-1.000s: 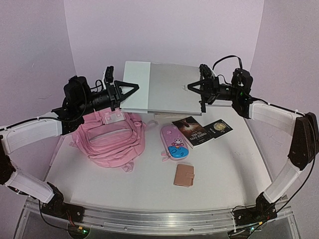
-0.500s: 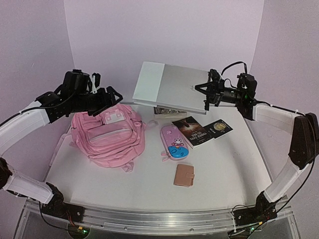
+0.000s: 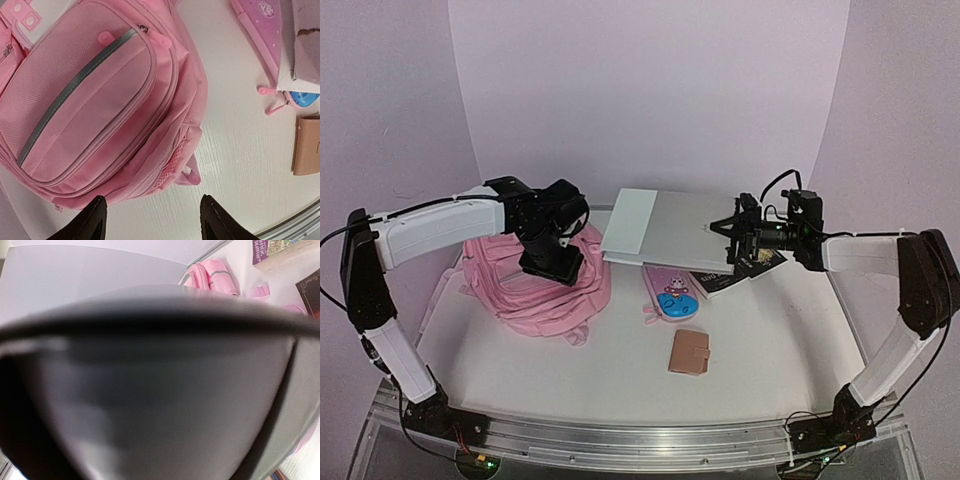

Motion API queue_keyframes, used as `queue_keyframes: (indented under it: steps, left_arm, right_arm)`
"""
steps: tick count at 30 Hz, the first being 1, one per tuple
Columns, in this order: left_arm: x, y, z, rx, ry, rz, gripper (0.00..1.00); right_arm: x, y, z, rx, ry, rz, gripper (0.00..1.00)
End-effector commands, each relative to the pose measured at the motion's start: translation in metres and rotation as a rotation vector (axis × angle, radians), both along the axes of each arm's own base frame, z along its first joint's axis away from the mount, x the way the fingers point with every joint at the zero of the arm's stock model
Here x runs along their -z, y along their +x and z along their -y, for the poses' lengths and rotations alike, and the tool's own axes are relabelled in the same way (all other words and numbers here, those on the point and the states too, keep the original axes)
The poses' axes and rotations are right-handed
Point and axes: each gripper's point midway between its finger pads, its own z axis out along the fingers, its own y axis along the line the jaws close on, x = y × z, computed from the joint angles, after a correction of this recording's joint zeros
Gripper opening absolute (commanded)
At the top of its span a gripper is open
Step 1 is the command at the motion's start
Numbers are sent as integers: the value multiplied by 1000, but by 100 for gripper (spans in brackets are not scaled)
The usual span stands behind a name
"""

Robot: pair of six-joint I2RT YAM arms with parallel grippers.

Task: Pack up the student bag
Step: Pick up the book at the corner of the board, then place the book in the student bag.

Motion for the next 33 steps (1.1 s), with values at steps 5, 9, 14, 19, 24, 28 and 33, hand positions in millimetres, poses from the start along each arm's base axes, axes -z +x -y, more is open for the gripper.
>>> queue_keyframes:
  steps: [5,9,14,19,24,28,33]
  left_arm:
    - [25,-5,-21,111,198,-113,55]
    - [41,-3,-16,142,201,-148,54]
    - [51,9,-25,120,209,-156,46]
    - [62,8,-28,115,210,-188,35]
    - [70,1,-25,135,188,-225,38]
    - [77,-6,-26,146,187,-256,45]
    - [90,-9,-32,153,228,-287,44]
  right_arm:
    - [-4,-8,3,11,-26,84,6]
    - [-2,-14,6,21,-42,80,5]
    - [10,-26,8,4,-82,41,4]
    - [29,-38,6,-22,-130,-2,3]
    - [44,-51,-4,-62,-193,-17,2]
    - [55,-56,-8,-70,-212,-39,1]
    - [64,-60,-17,-85,-236,-41,0]
